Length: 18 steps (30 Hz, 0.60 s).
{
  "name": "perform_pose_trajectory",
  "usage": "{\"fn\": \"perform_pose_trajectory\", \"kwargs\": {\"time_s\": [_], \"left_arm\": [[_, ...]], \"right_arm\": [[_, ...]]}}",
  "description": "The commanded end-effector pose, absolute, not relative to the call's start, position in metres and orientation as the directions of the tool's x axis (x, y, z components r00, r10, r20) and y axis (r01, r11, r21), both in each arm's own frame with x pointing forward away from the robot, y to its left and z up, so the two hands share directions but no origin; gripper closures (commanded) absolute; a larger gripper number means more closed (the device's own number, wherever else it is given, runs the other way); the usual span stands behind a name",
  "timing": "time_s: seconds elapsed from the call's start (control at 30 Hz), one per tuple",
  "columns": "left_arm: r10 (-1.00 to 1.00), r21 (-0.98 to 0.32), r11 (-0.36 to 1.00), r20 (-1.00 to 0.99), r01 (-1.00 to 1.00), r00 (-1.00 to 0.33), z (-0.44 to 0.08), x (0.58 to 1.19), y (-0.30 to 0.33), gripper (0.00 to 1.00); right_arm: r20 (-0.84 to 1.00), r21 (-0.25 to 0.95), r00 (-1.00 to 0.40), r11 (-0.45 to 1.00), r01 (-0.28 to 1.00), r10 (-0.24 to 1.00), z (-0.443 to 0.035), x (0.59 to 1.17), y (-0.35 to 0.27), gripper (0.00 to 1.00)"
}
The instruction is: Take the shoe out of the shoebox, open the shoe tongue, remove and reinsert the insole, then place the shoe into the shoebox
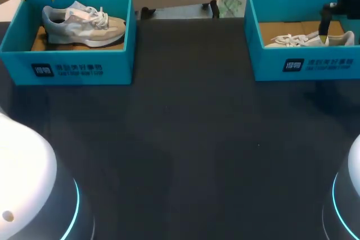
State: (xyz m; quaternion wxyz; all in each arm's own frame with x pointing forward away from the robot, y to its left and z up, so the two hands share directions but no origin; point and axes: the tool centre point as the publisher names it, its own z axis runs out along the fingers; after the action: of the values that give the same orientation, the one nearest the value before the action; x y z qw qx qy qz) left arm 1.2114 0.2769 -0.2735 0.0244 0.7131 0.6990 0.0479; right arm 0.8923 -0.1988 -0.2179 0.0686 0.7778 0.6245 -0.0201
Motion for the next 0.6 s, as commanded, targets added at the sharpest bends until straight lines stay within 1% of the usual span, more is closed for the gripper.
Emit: {"fn": "perform_pose_trajectory", "kwargs": {"time_s": [0.03,0.23,0.6], "left_arm": [[0.999,0.091,-0.027,0.032,0.996,0.024,-0.284,1.217,0.279,0.0],[0.999,0.066,-0.039,0.024,0.997,0.038,-0.297,1.217,0.283,0.0],[0.999,0.037,-0.022,0.024,0.999,0.021,-0.32,1.224,0.282,0.0]], "right_arm": [[-0.116,0.084,0.22,-0.211,0.974,0.969,-0.218,0.891,-0.199,0.0],[-0.116,0.084,0.22,-0.211,0.974,0.969,-0.218,0.891,-0.199,0.0],[-0.116,0.084,0.22,-0.211,0.974,0.969,-0.218,0.891,-0.199,0.0]]}}
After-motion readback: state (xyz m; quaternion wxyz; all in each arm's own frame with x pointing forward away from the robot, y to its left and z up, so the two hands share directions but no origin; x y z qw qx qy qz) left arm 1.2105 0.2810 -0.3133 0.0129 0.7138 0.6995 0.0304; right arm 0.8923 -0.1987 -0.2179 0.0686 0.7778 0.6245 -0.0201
